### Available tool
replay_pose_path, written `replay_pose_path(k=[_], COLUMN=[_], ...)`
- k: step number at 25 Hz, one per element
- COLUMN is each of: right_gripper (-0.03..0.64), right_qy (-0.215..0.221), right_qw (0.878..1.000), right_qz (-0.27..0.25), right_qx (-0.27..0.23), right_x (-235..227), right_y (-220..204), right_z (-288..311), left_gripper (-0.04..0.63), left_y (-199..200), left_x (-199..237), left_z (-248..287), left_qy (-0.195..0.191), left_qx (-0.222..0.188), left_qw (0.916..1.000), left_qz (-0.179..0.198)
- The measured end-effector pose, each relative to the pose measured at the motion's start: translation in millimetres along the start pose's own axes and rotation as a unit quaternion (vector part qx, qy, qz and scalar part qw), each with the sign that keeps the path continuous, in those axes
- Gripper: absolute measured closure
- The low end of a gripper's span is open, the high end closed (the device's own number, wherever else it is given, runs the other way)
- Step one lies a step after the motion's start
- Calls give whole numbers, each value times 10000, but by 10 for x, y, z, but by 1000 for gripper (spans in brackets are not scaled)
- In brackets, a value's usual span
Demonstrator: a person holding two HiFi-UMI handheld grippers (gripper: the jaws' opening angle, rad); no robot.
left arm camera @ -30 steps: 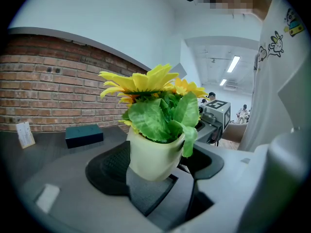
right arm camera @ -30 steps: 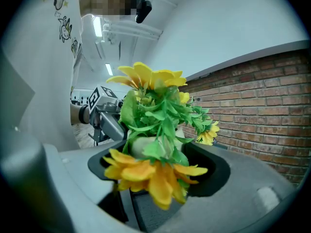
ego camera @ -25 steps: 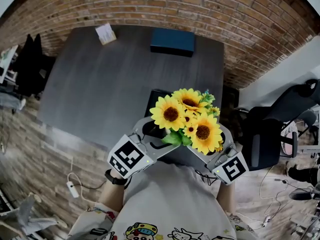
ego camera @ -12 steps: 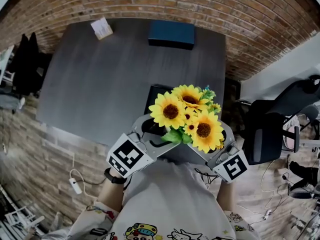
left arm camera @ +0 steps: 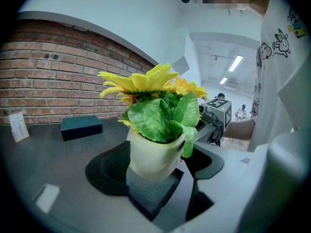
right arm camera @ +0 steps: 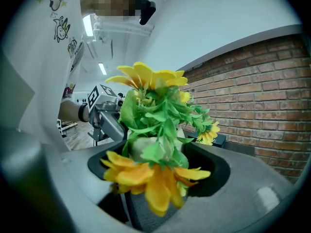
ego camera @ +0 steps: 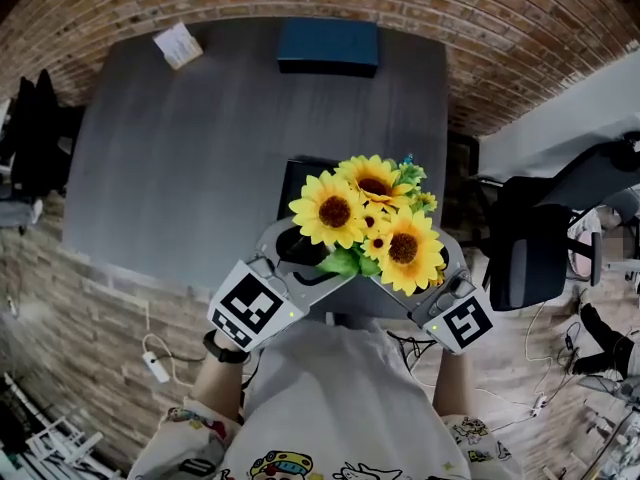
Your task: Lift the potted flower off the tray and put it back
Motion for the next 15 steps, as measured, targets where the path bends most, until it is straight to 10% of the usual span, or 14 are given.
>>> replay_pose_path(k=[15], right_gripper=[250], right_qy=[-1], right_qw=[9993], right_qz=[307], right_qx=[207], right_x=[34], right_y=[-242], right_z=[44], left_gripper=[235], left_y=[-150], left_x=[45], left_z=[69], left_qy=[-11], left_qx=[463], left_qw=[9988], left_qz=[-133])
Point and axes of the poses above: the fingertips, and each gripper's own axes: z forward along the fingers, x to its left, y out of its top, the point moved 9 cm from there along -z, backward along the fingers, and after that the axes turned 11 degrees about -y, right-handed, at the moved point
